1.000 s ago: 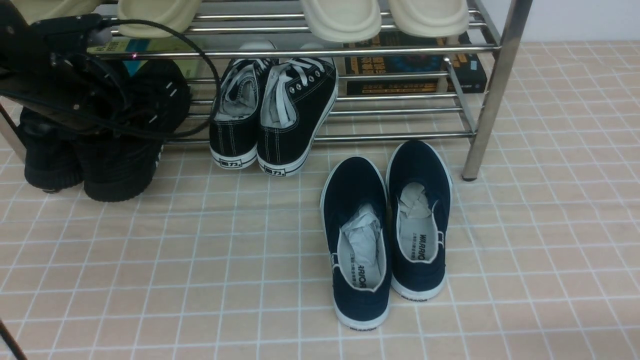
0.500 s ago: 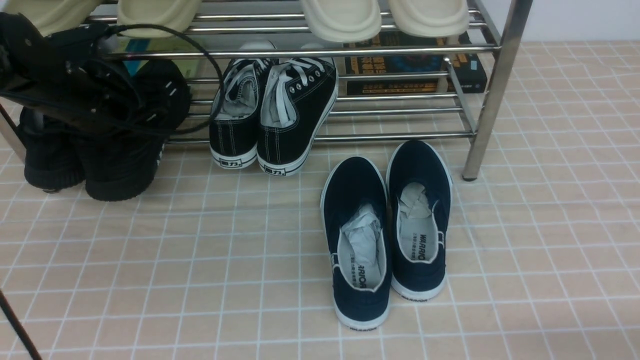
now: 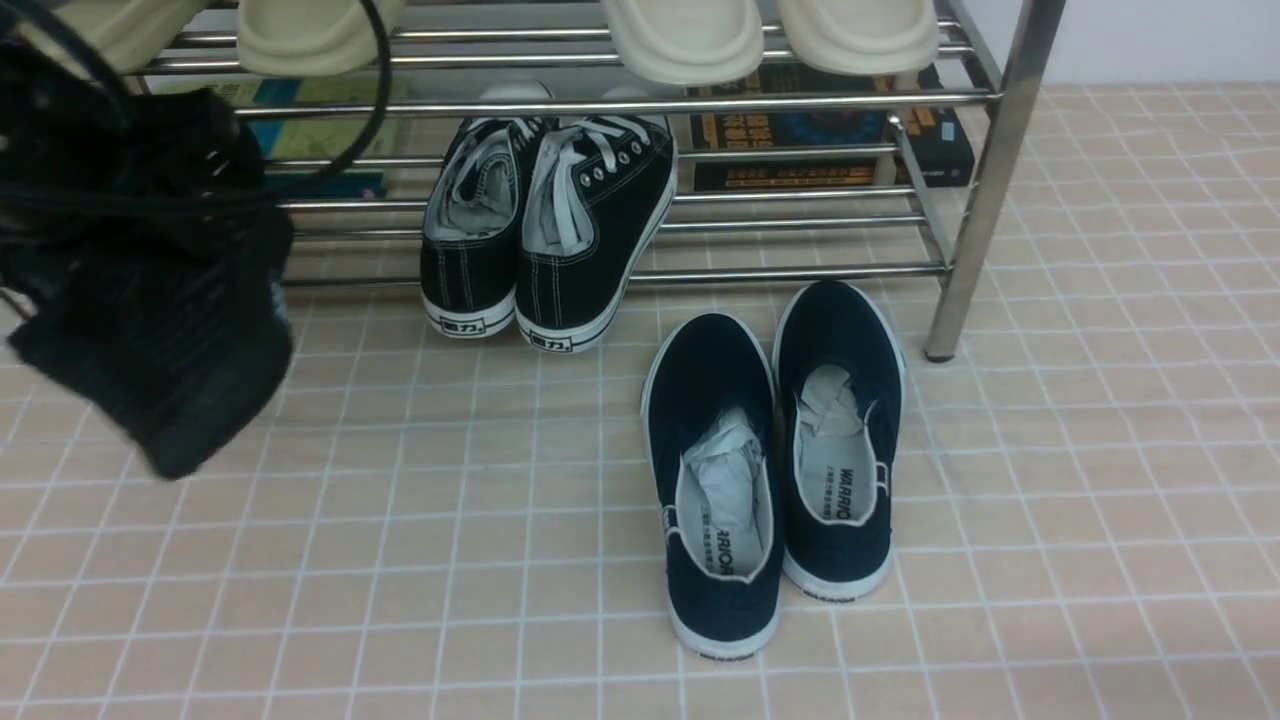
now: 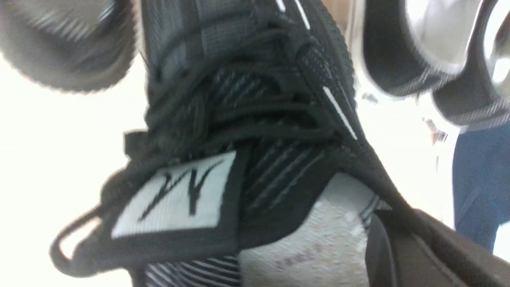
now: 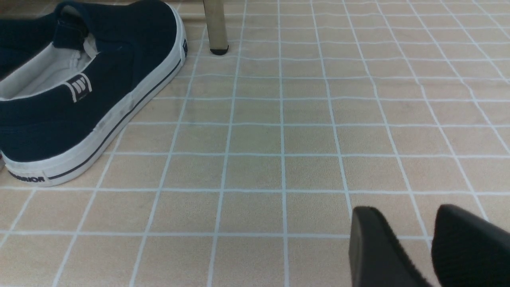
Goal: Take the shoes off the shelf from the light coffee tablecloth by hand.
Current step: 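Set the held shoe down on the floor in front of the rack with the left gripper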
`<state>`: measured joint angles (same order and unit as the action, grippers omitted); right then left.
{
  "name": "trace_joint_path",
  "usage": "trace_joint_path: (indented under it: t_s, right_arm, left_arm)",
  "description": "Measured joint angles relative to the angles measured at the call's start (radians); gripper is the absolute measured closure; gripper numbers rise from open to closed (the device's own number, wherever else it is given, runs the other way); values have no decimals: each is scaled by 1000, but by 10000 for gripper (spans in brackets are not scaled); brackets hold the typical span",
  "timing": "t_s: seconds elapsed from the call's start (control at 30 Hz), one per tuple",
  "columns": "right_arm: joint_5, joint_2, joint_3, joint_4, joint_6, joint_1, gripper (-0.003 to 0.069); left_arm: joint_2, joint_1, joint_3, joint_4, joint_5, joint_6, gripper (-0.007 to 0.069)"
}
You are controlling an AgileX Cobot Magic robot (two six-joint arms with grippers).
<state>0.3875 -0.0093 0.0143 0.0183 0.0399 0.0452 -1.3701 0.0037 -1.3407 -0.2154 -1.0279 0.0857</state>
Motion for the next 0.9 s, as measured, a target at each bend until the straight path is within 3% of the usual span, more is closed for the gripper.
trace_joint_path:
  t_s: [0.23,0.47,0.67,0.8,0.9]
  right_arm:
    - [0,0,0,0,0,0,420]
    - [0,0,0,0,0,0,420]
    - [0,0,0,0,0,0,420]
    - [0,0,0,0,0,0,420]
    - [0,0,0,0,0,0,420]
  left_arm:
    - [124,0,162,-3,-64,-24,614]
    - [141,0,293,-1,-49,-182,614]
    - [141,-6,308,-2,-10,-210,614]
    - [133,-65,308,26,22,-217,614]
    - [110,-191,308,130,82,-123,614]
